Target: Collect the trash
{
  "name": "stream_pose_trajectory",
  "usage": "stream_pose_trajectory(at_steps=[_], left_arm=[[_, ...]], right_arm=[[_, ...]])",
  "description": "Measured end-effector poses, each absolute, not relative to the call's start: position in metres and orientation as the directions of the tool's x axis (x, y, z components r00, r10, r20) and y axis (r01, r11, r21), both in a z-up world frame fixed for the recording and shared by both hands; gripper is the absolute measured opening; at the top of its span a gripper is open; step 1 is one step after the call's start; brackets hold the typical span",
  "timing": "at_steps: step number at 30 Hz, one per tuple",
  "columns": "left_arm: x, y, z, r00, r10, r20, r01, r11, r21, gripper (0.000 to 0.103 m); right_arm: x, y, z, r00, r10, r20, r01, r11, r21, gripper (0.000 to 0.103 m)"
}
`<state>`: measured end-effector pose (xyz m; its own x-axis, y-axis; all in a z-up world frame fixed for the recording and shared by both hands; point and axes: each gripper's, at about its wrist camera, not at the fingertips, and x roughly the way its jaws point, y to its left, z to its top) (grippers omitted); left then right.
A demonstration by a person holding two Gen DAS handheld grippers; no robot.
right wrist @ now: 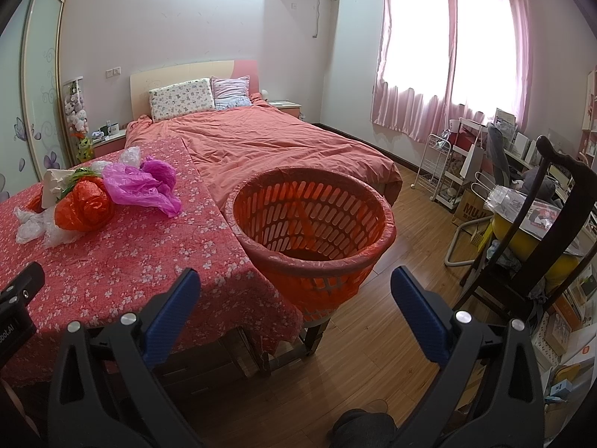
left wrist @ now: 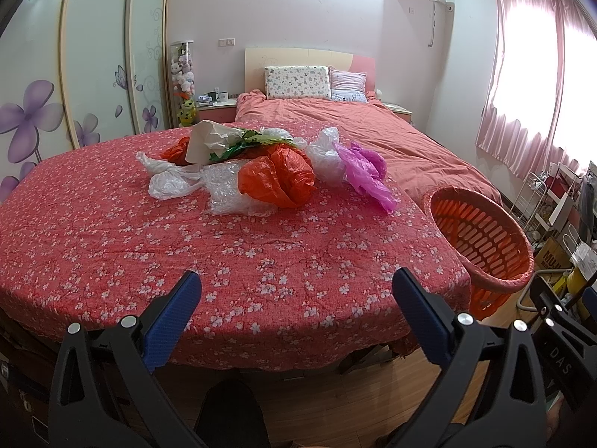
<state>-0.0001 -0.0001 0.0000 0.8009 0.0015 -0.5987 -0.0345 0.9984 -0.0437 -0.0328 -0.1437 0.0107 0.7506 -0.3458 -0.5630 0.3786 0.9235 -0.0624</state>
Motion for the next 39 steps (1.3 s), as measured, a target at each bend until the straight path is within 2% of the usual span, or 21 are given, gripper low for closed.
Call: stream_pose_trajectory(at_steps=[29, 39], left_arm=[[0.001, 0.001, 0.001, 0.803, 0.001, -0.596, -0.037, 0.998, -0.048, 0.101], [0.017, 0.022, 0.0, 0.8, 0.008, -0.599, -0.07, 0.994, -0.081, 0.101]], right_arm=[[-0.032, -0.145, 0.011, 0.75, -0.347, -0.563, 0.382, 0.922, -0.06, 0.099], [-0.015, -0.143, 0.016, 0.764, -0.322, -0.559, 0.352, 0.934, -0.057, 0.099]])
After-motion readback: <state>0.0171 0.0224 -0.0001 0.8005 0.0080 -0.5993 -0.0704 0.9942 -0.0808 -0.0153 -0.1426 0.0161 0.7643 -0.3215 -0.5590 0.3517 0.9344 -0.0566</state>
